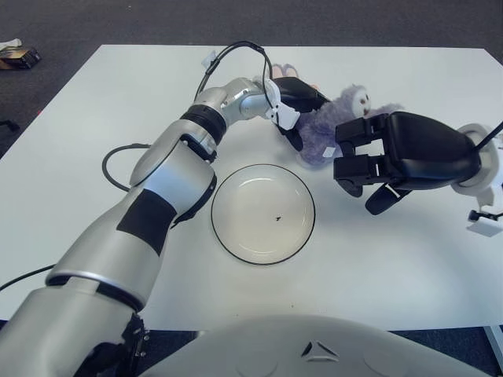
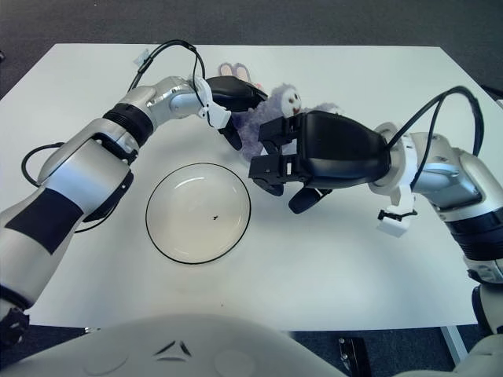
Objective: Put the doll into the plate.
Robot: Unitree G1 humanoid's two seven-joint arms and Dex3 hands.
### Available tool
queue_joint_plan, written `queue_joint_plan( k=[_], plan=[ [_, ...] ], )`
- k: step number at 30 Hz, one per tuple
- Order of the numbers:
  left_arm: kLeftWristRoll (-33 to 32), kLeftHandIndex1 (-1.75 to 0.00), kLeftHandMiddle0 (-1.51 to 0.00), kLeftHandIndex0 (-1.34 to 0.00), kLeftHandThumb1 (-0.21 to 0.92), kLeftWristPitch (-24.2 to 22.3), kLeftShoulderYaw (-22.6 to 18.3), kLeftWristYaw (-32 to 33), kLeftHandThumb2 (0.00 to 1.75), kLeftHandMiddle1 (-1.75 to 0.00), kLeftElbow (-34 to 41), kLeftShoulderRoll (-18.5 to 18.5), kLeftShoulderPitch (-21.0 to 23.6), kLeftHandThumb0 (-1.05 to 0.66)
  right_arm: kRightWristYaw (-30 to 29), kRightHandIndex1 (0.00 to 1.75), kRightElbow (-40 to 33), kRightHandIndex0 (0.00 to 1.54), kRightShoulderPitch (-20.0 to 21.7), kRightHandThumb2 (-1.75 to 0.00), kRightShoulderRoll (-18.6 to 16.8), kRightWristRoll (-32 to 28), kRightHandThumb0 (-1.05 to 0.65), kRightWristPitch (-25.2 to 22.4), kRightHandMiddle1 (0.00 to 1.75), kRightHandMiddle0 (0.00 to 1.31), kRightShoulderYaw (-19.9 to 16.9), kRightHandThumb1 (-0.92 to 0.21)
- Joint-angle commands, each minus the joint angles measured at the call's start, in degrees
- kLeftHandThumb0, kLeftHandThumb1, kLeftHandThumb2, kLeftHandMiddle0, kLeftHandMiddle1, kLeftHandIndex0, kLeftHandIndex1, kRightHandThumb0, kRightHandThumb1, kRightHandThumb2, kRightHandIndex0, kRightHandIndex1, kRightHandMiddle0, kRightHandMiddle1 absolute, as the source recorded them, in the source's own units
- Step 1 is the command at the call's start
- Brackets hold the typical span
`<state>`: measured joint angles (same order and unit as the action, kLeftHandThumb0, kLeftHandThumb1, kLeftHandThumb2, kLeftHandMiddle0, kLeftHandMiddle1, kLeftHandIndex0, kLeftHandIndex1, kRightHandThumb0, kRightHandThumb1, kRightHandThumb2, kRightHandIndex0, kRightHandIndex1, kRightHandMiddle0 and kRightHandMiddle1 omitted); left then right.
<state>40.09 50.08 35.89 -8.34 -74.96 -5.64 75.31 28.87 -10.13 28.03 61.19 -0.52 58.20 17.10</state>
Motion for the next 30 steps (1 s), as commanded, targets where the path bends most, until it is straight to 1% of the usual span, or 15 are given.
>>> queue_joint_plan(
  k=[1,5,9,11,13,16,19,23,24,25,26,27,28,29,30],
  plan=[
    [1.77,-0.02,-0.41,-0.45,0.86,0.04,1.11,0.87,0.00,0.00,-0.48,-0.12,0.16,-0.64,3.94,1.19,0.06,0.64,1.76,-0.77,-0.72,-3.56,-0.01,-0.76,1.67,0.46,0.98,-0.59],
    [2.66,-0.01,-0.38,-0.45,0.86,-0.20,1.70,2.17,0.00,0.00,-0.51,-0.04,0.08,-0.65,6.76,1.14,0.13,0.65,1.59,-0.68,-1.79,-5.50,-0.01,-1.27,1.63,0.46,0.49,-0.64],
    [2.84,-0.01,-0.38,-0.45,0.86,-0.18,1.86,2.55,0.00,0.00,-0.61,-0.03,0.13,-0.65,8.87,1.13,0.11,0.65,1.36,-0.66,-2.84,-6.42,-0.01,-1.58,1.63,0.47,-0.38,-0.65],
    [9.92,-0.02,-0.38,-0.47,0.87,-3.93,7.29,13.80,0.00,0.00,0.20,0.48,0.08,-0.65,9.33,1.11,-0.19,0.66,-0.76,-0.62,-3.30,-9.55,-0.01,-3.00,1.61,0.47,-0.48,-0.67],
    [15.27,-0.04,-0.42,-0.52,0.87,-7.19,11.40,22.73,0.00,-0.02,0.66,0.80,0.12,-0.65,9.79,1.04,-0.53,0.68,-2.34,-0.43,-3.45,-11.59,-0.01,-4.08,1.55,0.48,-0.84,-0.77],
    [20.76,-0.07,-0.53,-0.60,0.87,-11.55,15.93,31.86,0.00,-0.05,0.77,1.08,0.38,-0.62,10.63,1.00,-1.24,0.70,-3.97,-0.29,-2.64,-14.65,-0.01,-5.92,1.52,0.48,-1.63,-0.84],
    [22.49,-0.08,-0.60,-0.65,0.87,-12.83,17.56,35.13,0.00,-0.06,0.30,1.31,0.58,-0.60,11.36,0.99,-1.55,0.70,-4.47,-0.22,-2.59,-15.79,-0.01,-6.67,1.50,0.48,-2.12,-0.88],
    [23.43,-0.08,-0.63,-0.66,0.87,-13.29,18.64,37.61,0.00,-0.06,-0.57,1.61,0.79,-0.59,12.83,0.98,-1.97,0.70,-4.88,-0.19,-3.31,-16.47,-0.01,-7.45,1.50,0.48,-3.06,-0.89],
    [25.51,-0.08,-0.63,-0.67,0.87,-15.60,20.60,39.04,0.00,-0.06,-0.76,1.89,0.98,-0.59,12.99,0.98,-1.73,0.71,-5.21,-0.19,-4.01,-16.35,-0.01,-7.61,1.50,0.48,-3.44,-0.89],
    [27.88,-0.08,-0.64,-0.67,0.86,-18.29,22.84,40.13,0.01,-0.11,-0.95,2.23,1.03,-0.46,12.97,0.98,-1.41,0.71,-5.51,-0.18,-4.71,-15.84,-0.01,-7.31,1.49,0.48,-4.06,-0.89],
    [29.51,-0.06,-0.55,-0.67,0.88,-20.19,24.48,40.94,0.02,-0.31,-1.12,2.45,1.06,-0.30,13.01,0.99,-1.21,0.70,-5.72,-0.18,-5.31,-15.44,-0.01,-7.15,1.49,0.47,-4.54,-0.90],
    [30.51,-0.05,-0.51,-0.67,0.88,-21.60,25.56,41.33,0.02,-0.40,-1.32,2.62,1.00,-0.24,13.18,1.00,-1.12,0.70,-5.80,-0.18,-5.75,-14.97,-0.01,-6.87,1.49,0.47,-4.97,-0.90],
    [30.83,-0.03,-0.43,-0.66,0.90,-22.18,26.01,41.52,0.04,-0.53,-1.50,2.71,0.94,-0.15,13.46,1.00,-1.12,0.70,-5.82,-0.17,-6.08,-14.70,-0.01,-6.76,1.49,0.47,-5.27,-0.90],
    [30.87,-0.02,-0.38,-0.65,0.91,-22.71,26.18,41.40,0.05,-0.62,-1.71,2.79,0.82,-0.09,14.03,1.01,-0.97,0.70,-5.52,-0.17,-6.16,-14.74,-0.01,-6.58,1.49,0.46,-5.55,-0.90],
    [30.90,-0.02,-0.37,-0.65,0.91,-23.11,26.32,41.34,0.06,-0.63,-1.87,2.84,0.73,-0.06,14.49,1.01,-0.84,0.70,-5.28,-0.17,-6.28,-14.77,-0.01,-6.49,1.49,0.46,-5.76,-0.90]
  ],
)
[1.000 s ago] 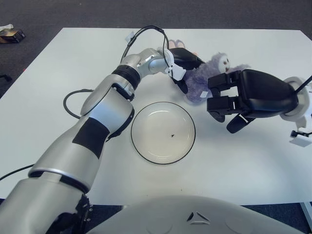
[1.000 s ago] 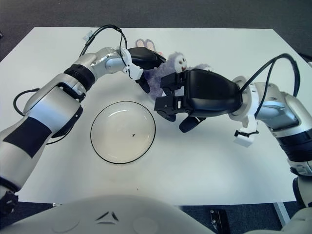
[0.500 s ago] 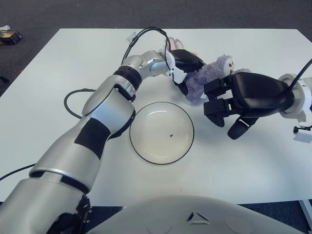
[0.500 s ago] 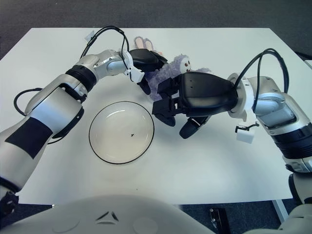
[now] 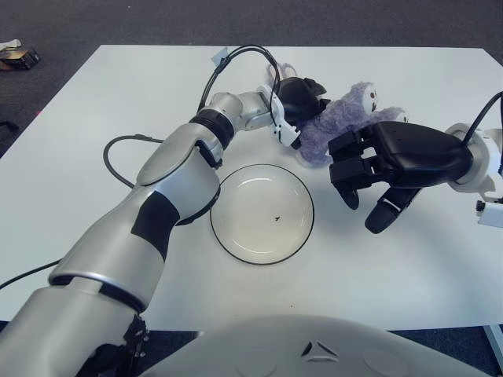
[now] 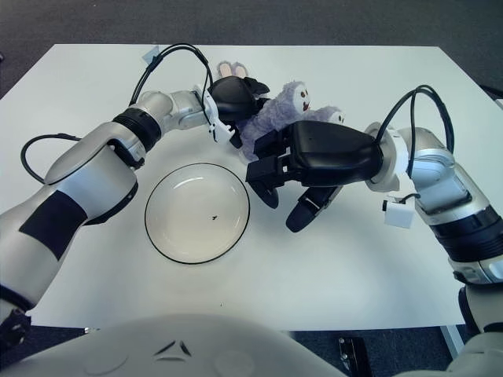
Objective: Put the doll into the plate.
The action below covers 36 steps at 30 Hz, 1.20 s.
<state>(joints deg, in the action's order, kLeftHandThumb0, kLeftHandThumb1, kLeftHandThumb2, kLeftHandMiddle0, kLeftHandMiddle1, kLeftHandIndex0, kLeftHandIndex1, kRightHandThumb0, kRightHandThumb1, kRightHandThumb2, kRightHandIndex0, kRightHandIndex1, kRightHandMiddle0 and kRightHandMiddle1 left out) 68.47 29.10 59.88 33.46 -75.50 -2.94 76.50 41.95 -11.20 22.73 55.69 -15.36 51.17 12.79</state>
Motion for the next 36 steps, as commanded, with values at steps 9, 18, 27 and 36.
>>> queue_joint_plan(
  k=[9,18,27,36],
  plan=[
    [1.90,0.00,-0.34,-0.63,0.90,-3.58,3.19,-0.93,0.12,-0.64,-1.90,0.06,-0.83,0.02,3.99,1.02,-0.40,0.70,-0.20,-0.17,-1.87,-0.69,-0.01,-0.79,1.49,0.46,-3.58,-0.91],
    [0.14,-0.01,-0.51,-0.65,0.90,-7.67,2.08,-3.45,0.14,-0.38,-2.14,-0.24,-2.08,0.03,4.83,1.18,-3.38,0.63,-2.06,-0.39,-2.13,-0.64,-0.01,-5.35,1.53,0.40,-6.24,-0.81],
    [-1.49,0.00,-0.58,-0.65,0.91,-13.28,0.39,-4.54,0.15,-0.30,-1.87,0.18,-4.03,0.02,6.09,1.39,-3.27,0.56,-2.10,-0.62,-3.22,1.01,-0.01,-4.09,1.52,0.39,-7.72,-0.71],
    [-1.95,0.00,-0.66,-0.59,0.88,-14.51,0.37,-5.21,0.23,-0.06,-1.51,0.23,-4.39,0.03,6.56,1.54,-2.90,0.52,-2.06,-0.79,-3.99,1.58,-0.01,-3.29,1.53,0.38,-8.28,-0.63]
  ],
)
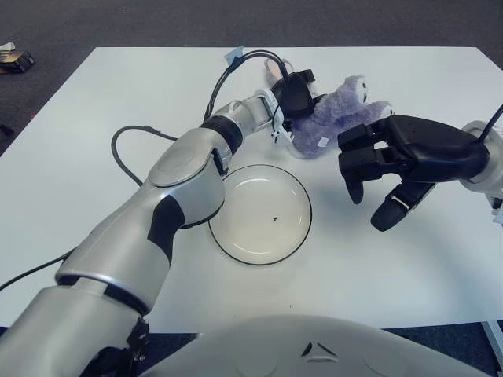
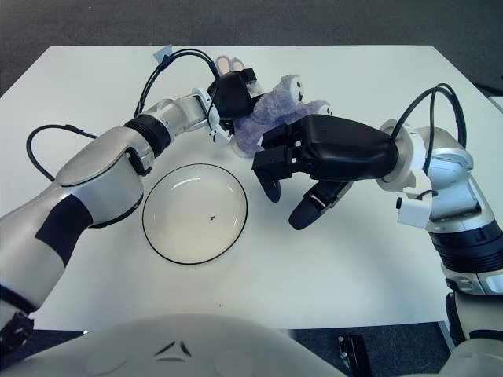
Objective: Put the doll into the plate.
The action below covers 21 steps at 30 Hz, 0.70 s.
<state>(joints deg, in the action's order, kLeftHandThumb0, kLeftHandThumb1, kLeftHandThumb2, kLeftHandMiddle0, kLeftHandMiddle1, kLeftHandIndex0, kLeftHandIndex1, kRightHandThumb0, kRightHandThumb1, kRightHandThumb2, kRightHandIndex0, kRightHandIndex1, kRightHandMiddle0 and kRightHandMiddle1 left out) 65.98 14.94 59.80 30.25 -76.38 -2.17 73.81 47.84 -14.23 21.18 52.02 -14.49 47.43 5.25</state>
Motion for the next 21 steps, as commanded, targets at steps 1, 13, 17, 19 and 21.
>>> queue_joint_plan(
  k=[1,13,17,19,21],
  plan=[
    [0.39,0.00,-0.66,-0.59,0.88,-0.47,0.35,-2.24,0.23,-0.06,-0.63,-0.53,-1.74,0.03,0.65,1.54,0.18,0.52,-0.47,-0.79,-0.46,0.88,-0.01,0.55,1.53,0.38,-0.84,-0.63],
    [-5.78,-0.01,-0.65,-0.38,0.65,-2.23,-5.11,-11.26,0.70,0.00,0.27,-0.08,-2.27,-0.01,-1.42,1.64,0.34,0.55,-1.12,-1.16,-3.07,4.75,-0.01,2.77,1.74,0.36,-3.01,-0.42],
    [-14.12,-0.01,-0.65,-0.38,0.64,-6.33,-13.07,-16.37,0.71,0.00,0.46,1.59,-3.53,-0.01,-1.75,1.64,0.10,0.55,-0.91,-1.17,-3.52,5.17,-0.01,2.58,1.74,0.36,-3.28,-0.41],
    [-19.44,0.00,-0.79,-0.37,0.79,-8.78,-18.44,-18.70,0.44,-0.14,0.95,2.39,-4.42,-0.21,-1.82,1.70,-0.01,0.62,-0.74,-0.91,-3.63,5.25,-0.22,2.46,1.75,0.33,-3.40,-0.62],
    [-20.67,0.00,-0.76,-0.37,0.85,-9.44,-19.71,-19.16,0.32,-0.36,1.51,2.40,-4.72,-0.28,-1.77,1.72,-0.01,0.65,-0.71,-0.81,-3.64,5.24,-0.30,2.43,1.75,0.31,-3.42,-0.70]
  ],
)
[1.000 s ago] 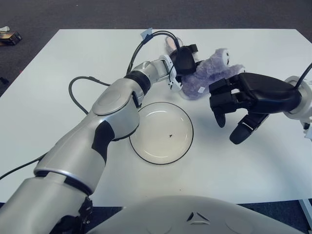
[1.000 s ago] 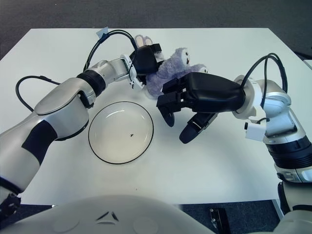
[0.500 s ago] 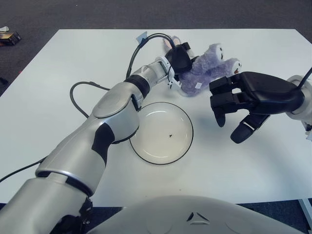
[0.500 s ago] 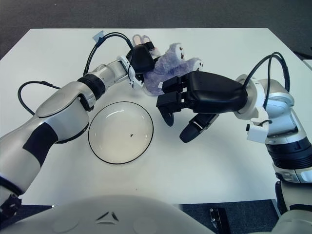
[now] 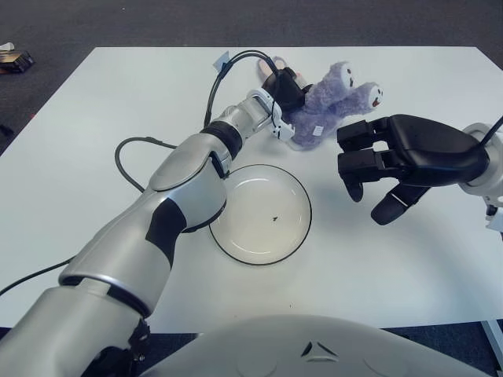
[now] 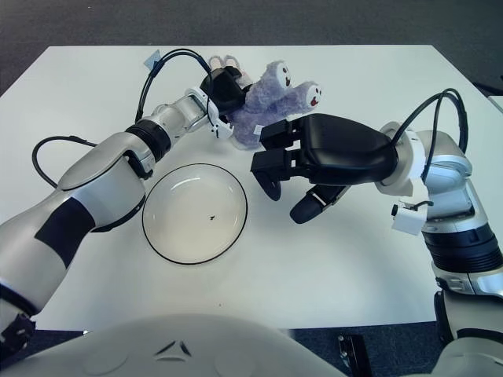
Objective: Put the doll into the plate.
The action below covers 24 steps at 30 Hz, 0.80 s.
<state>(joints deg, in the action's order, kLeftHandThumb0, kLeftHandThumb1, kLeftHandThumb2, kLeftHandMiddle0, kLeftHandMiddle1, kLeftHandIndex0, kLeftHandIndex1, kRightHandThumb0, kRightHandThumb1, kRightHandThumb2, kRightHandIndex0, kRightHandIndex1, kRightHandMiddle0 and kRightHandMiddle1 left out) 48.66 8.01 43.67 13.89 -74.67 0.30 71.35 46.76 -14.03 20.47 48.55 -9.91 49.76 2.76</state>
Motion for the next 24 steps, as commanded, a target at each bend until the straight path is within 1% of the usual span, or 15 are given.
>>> queue_joint_plan(
  k=[1,2,3,4,7,8,11,17,24],
  plan=[
    [-3.98,0.00,-0.74,-0.37,0.88,-2.86,-4.21,-3.00,0.27,-0.47,0.20,-0.20,-2.38,-0.31,-0.63,1.73,-0.16,0.66,0.08,-0.77,-0.17,0.67,-0.32,0.14,1.75,0.30,-0.90,-0.73],
    [-4.38,0.00,-0.71,-0.37,0.89,-3.12,-4.63,-3.17,0.24,-0.64,0.51,-0.30,-2.48,-0.17,-0.58,1.74,-0.12,0.66,0.14,-0.76,-0.16,0.67,-0.33,0.17,1.75,0.30,-0.88,-0.74],
    [-4.65,0.00,-0.66,-0.36,0.90,-3.33,-4.93,-3.31,0.22,-0.89,0.76,-0.37,-2.56,0.02,-0.55,1.74,-0.09,0.67,0.18,-0.74,-0.16,0.68,-0.35,0.19,1.75,0.30,-0.87,-0.75],
    [-5.57,0.00,-0.63,-0.36,0.91,-4.40,-5.97,-3.50,0.20,-1.06,1.09,-0.40,-2.57,0.14,-0.37,1.74,0.08,0.67,0.33,-0.72,-0.05,0.88,-0.35,0.59,1.75,0.30,-0.83,-0.76],
    [-7.00,0.00,-0.60,-0.36,0.91,-6.66,-7.87,-3.82,0.19,-1.25,1.79,-0.35,-2.65,0.29,-0.08,1.74,0.37,0.68,0.56,-0.70,0.19,1.27,-0.36,1.28,1.75,0.29,-0.78,-0.78],
    [-7.43,0.00,-0.60,-0.36,0.91,-7.62,-8.45,-3.61,0.19,-1.27,2.01,-0.25,-2.73,0.30,-0.05,1.75,0.37,0.68,0.59,-0.69,0.28,1.41,-0.37,1.40,1.75,0.29,-0.81,-0.79],
    [-7.87,0.00,-0.58,-0.36,0.85,-9.10,-9.28,-3.44,0.29,-1.35,2.58,-0.13,-2.94,0.35,-0.07,1.75,0.41,0.69,0.62,-0.68,0.42,1.61,-0.37,1.62,1.75,0.28,-0.84,-0.80],
    [-9.54,0.00,-0.57,-0.36,0.77,-11.97,-11.54,-2.35,0.45,-1.40,3.58,-0.28,-3.52,0.37,-0.24,1.75,0.29,0.70,0.55,-0.67,0.93,2.49,-0.37,2.04,1.75,0.28,-1.39,-0.80],
    [-11.20,0.00,-0.58,-0.36,0.74,-14.22,-13.33,-2.35,0.50,-1.41,3.95,-0.33,-3.36,0.37,-0.39,1.75,0.54,0.70,0.34,-0.64,1.03,2.88,-0.36,2.66,1.75,0.27,-1.73,-0.82]
  ],
)
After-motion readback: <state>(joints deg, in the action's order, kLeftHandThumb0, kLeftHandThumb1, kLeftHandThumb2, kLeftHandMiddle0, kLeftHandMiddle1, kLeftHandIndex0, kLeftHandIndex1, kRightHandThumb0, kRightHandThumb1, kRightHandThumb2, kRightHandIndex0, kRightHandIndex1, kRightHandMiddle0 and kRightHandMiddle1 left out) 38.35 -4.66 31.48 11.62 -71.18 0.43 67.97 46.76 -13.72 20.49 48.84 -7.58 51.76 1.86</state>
